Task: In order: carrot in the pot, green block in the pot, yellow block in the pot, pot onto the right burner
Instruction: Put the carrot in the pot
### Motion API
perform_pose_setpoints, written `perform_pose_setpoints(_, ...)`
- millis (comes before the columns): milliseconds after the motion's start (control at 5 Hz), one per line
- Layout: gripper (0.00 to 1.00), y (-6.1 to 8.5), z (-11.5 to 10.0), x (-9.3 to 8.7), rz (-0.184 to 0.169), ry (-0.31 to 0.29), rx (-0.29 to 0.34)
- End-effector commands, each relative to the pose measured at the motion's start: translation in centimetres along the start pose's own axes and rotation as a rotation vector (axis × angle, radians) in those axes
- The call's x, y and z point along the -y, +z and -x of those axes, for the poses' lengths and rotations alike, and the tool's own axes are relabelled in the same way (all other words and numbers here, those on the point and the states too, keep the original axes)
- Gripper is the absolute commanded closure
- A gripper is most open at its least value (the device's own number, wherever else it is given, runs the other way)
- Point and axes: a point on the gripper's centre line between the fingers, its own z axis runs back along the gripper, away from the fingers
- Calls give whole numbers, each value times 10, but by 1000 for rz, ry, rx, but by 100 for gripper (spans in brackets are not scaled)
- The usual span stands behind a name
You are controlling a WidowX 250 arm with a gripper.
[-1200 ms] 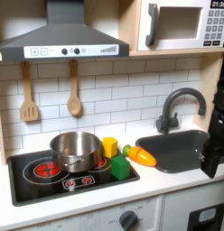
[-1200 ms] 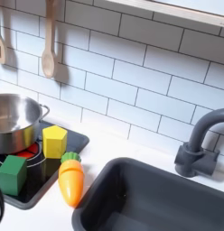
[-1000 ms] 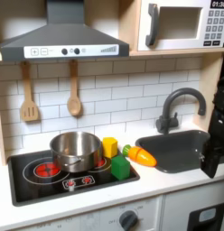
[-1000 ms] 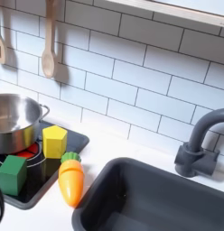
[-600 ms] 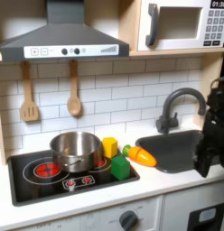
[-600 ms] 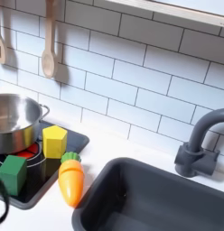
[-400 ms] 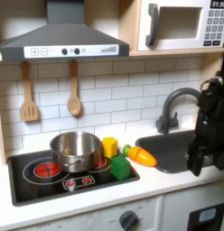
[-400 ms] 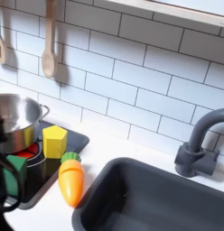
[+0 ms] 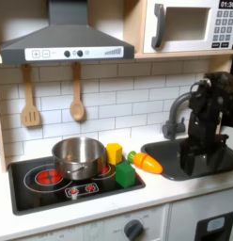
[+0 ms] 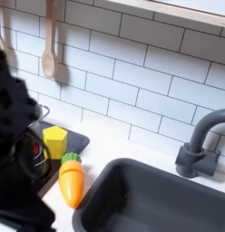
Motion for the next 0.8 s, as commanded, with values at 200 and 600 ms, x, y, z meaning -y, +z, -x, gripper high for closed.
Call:
perform_pose_setpoints(200, 0, -7, -56, 5, -21, 178, 86)
perform_pose_setpoints(600, 0, -13, -72, -1, -60, 233, 114)
